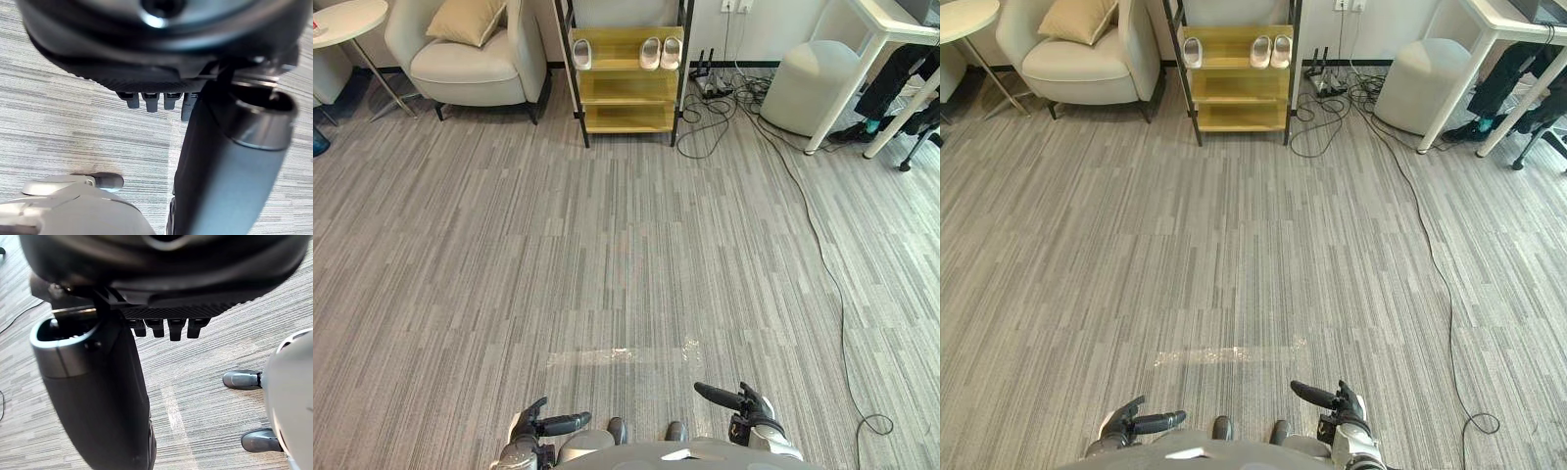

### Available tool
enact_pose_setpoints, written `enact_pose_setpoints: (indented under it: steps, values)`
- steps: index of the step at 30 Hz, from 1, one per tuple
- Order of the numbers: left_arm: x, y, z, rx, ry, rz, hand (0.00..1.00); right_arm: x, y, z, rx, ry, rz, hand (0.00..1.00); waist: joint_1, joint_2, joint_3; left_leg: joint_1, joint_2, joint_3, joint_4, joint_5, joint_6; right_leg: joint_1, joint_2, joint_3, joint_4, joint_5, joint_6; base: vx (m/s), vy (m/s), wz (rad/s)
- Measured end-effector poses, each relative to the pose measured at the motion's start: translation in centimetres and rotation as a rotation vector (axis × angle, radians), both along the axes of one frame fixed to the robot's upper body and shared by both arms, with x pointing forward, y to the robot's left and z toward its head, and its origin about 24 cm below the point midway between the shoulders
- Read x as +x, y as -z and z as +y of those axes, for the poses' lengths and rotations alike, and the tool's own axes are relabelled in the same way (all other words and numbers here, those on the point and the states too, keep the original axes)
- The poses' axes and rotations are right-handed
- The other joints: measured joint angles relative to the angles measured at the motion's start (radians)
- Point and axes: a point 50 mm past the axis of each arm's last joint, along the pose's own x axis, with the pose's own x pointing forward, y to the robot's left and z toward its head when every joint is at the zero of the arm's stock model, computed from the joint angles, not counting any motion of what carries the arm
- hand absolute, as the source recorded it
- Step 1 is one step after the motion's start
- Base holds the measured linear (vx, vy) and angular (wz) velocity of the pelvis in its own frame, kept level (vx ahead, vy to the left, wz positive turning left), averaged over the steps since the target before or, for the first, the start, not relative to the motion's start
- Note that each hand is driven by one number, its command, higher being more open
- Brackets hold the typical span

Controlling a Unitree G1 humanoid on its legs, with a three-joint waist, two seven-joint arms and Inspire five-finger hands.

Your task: Organize the slippers on the shoe rack

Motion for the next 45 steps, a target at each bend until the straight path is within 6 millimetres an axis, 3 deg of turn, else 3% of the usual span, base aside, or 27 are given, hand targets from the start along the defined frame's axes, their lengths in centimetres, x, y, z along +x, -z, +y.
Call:
enact_pose_setpoints:
  steps: [26, 31, 37, 39, 40, 41, 43, 45]
  values:
    - [0.3, 0.0, 0.0, 0.004, 0.029, 0.007, 1.0, 0.1, 0.0, 0.1, 0.0, -0.01, -0.001, 1.0, 0.001, 0.001, 0.01, 0.022, 0.002, 0.036, 0.005, -0.007, -0.009, 0.014, 0.002, 0.032, -0.007, 0.004, -0.007, -0.02, -0.009, -0.03]
    - [0.3, 0.0, 0.0, 0.004, 0.029, 0.008, 1.0, 0.1, 0.0, 0.2, 0.0, -0.018, -0.001, 1.0, 0.003, -0.002, 0.008, 0.014, 0.003, 0.047, 0.007, -0.015, 0.001, 0.008, 0.005, 0.043, -0.019, 0.011, -0.016, -0.02, -0.011, -0.07]
    - [0.7, -0.1, 0.3, 0.009, 0.032, -0.003, 1.0, 0.1, 0.0, 0.3, 0.0, -0.029, 0.0, 1.0, 0.019, -0.014, 0.006, -0.099, 0.017, 0.071, 0.178, -0.115, 0.029, -0.039, 0.006, 0.064, -0.005, 0.011, -0.016, 0.01, 0.012, -0.13]
    - [0.9, -0.2, 0.2, 0.006, 0.028, -0.01, 1.0, 0.0, 0.0, 0.0, -0.004, -0.028, 0.009, 1.0, 0.024, -0.008, 0.009, -0.137, 0.029, 0.072, 0.261, -0.166, 0.039, -0.09, 0.001, 0.064, 0.101, -0.046, 0.007, 0.04, 0.058, -0.06]
    - [1.0, -0.2, 0.2, 0.006, 0.027, -0.016, 1.0, 0.0, 0.0, -0.2, -0.009, -0.028, 0.009, 1.0, 0.026, -0.008, 0.011, -0.146, 0.032, 0.076, 0.302, -0.195, 0.045, -0.167, -0.023, 0.054, 0.293, -0.133, 0.039, 0.05, 0.102, -0.08]
    - [1.1, -0.2, 0.3, 0.009, 0.028, -0.017, 1.0, 0.1, -0.1, -0.3, -0.011, -0.028, 0.008, 1.0, 0.03, -0.012, 0.016, -0.138, 0.027, 0.082, 0.32, -0.208, 0.048, -0.224, -0.053, 0.032, 0.447, -0.174, 0.071, 0.06, 0.144, -0.05]
    - [1.2, -0.3, 0.5, 0.014, 0.032, -0.019, 1.0, 0.3, -0.1, -0.3, -0.011, -0.031, 0.002, 1.0, 0.03, -0.02, 0.024, -0.124, 0.016, 0.084, 0.33, -0.217, 0.055, -0.284, -0.094, -0.003, 0.615, -0.187, 0.074, 0.08, 0.13, 0.02]
    - [1.8, -0.5, 0.9, 0.034, 0.052, -0.026, 1.0, 0.7, -0.3, -0.4, -0.013, -0.041, -0.017, 1.0, 0.025, -0.036, 0.043, -0.092, -0.008, 0.062, 0.347, -0.259, 0.092, -0.392, -0.165, -0.029, 0.882, -0.2, 0.042, 0.15, 0.075, 0.21]
